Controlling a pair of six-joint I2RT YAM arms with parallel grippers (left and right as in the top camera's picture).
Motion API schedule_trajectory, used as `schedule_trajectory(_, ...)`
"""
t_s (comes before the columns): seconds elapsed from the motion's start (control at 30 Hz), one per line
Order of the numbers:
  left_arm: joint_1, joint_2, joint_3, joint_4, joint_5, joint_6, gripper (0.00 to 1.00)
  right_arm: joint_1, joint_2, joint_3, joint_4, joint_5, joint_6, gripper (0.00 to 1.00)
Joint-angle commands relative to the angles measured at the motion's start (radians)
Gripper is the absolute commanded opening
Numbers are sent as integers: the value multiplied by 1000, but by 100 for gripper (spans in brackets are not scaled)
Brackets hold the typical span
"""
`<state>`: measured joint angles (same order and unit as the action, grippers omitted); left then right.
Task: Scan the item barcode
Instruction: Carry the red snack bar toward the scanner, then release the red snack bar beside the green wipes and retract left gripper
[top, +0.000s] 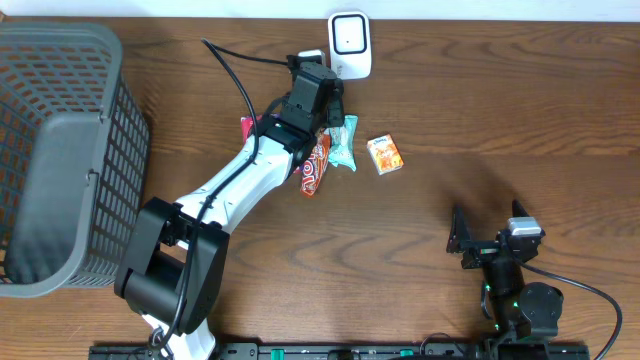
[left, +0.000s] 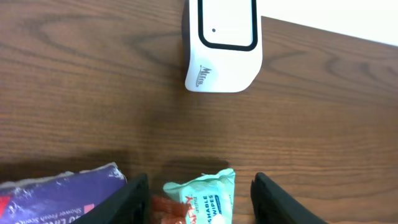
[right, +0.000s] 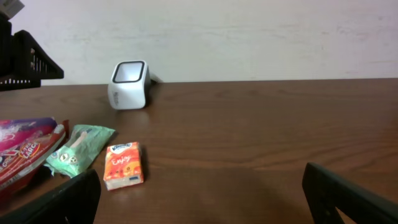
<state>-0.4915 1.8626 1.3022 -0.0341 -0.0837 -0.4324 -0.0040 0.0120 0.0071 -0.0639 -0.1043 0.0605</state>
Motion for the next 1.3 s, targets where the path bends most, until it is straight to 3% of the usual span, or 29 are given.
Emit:
schedule_trajectory(0.0,13,-41,9,5,-18,101,58,8,-5,-1,-4,-6,6,99)
schedule_trajectory(0.17,64,-161,9,-42,-43,182,77,8,-5,-1,-4,-6,6,99)
schedule_trajectory(0.33,159,-253,9,-172,-218,188,84,8,-5,-1,-4,-6,6,99)
schedule_trajectory(0.5,277,-280,9,-306,-224,188,93,8,-5,-1,-4,-6,6,99)
schedule_trajectory(0.77,363,-280,9,-411,-224,188,99,8,-5,-1,-4,-6,6,99)
schedule_trajectory(1.27,367,-280,7,-541,-224,188,100,8,-5,-1,-4,-6,6,99)
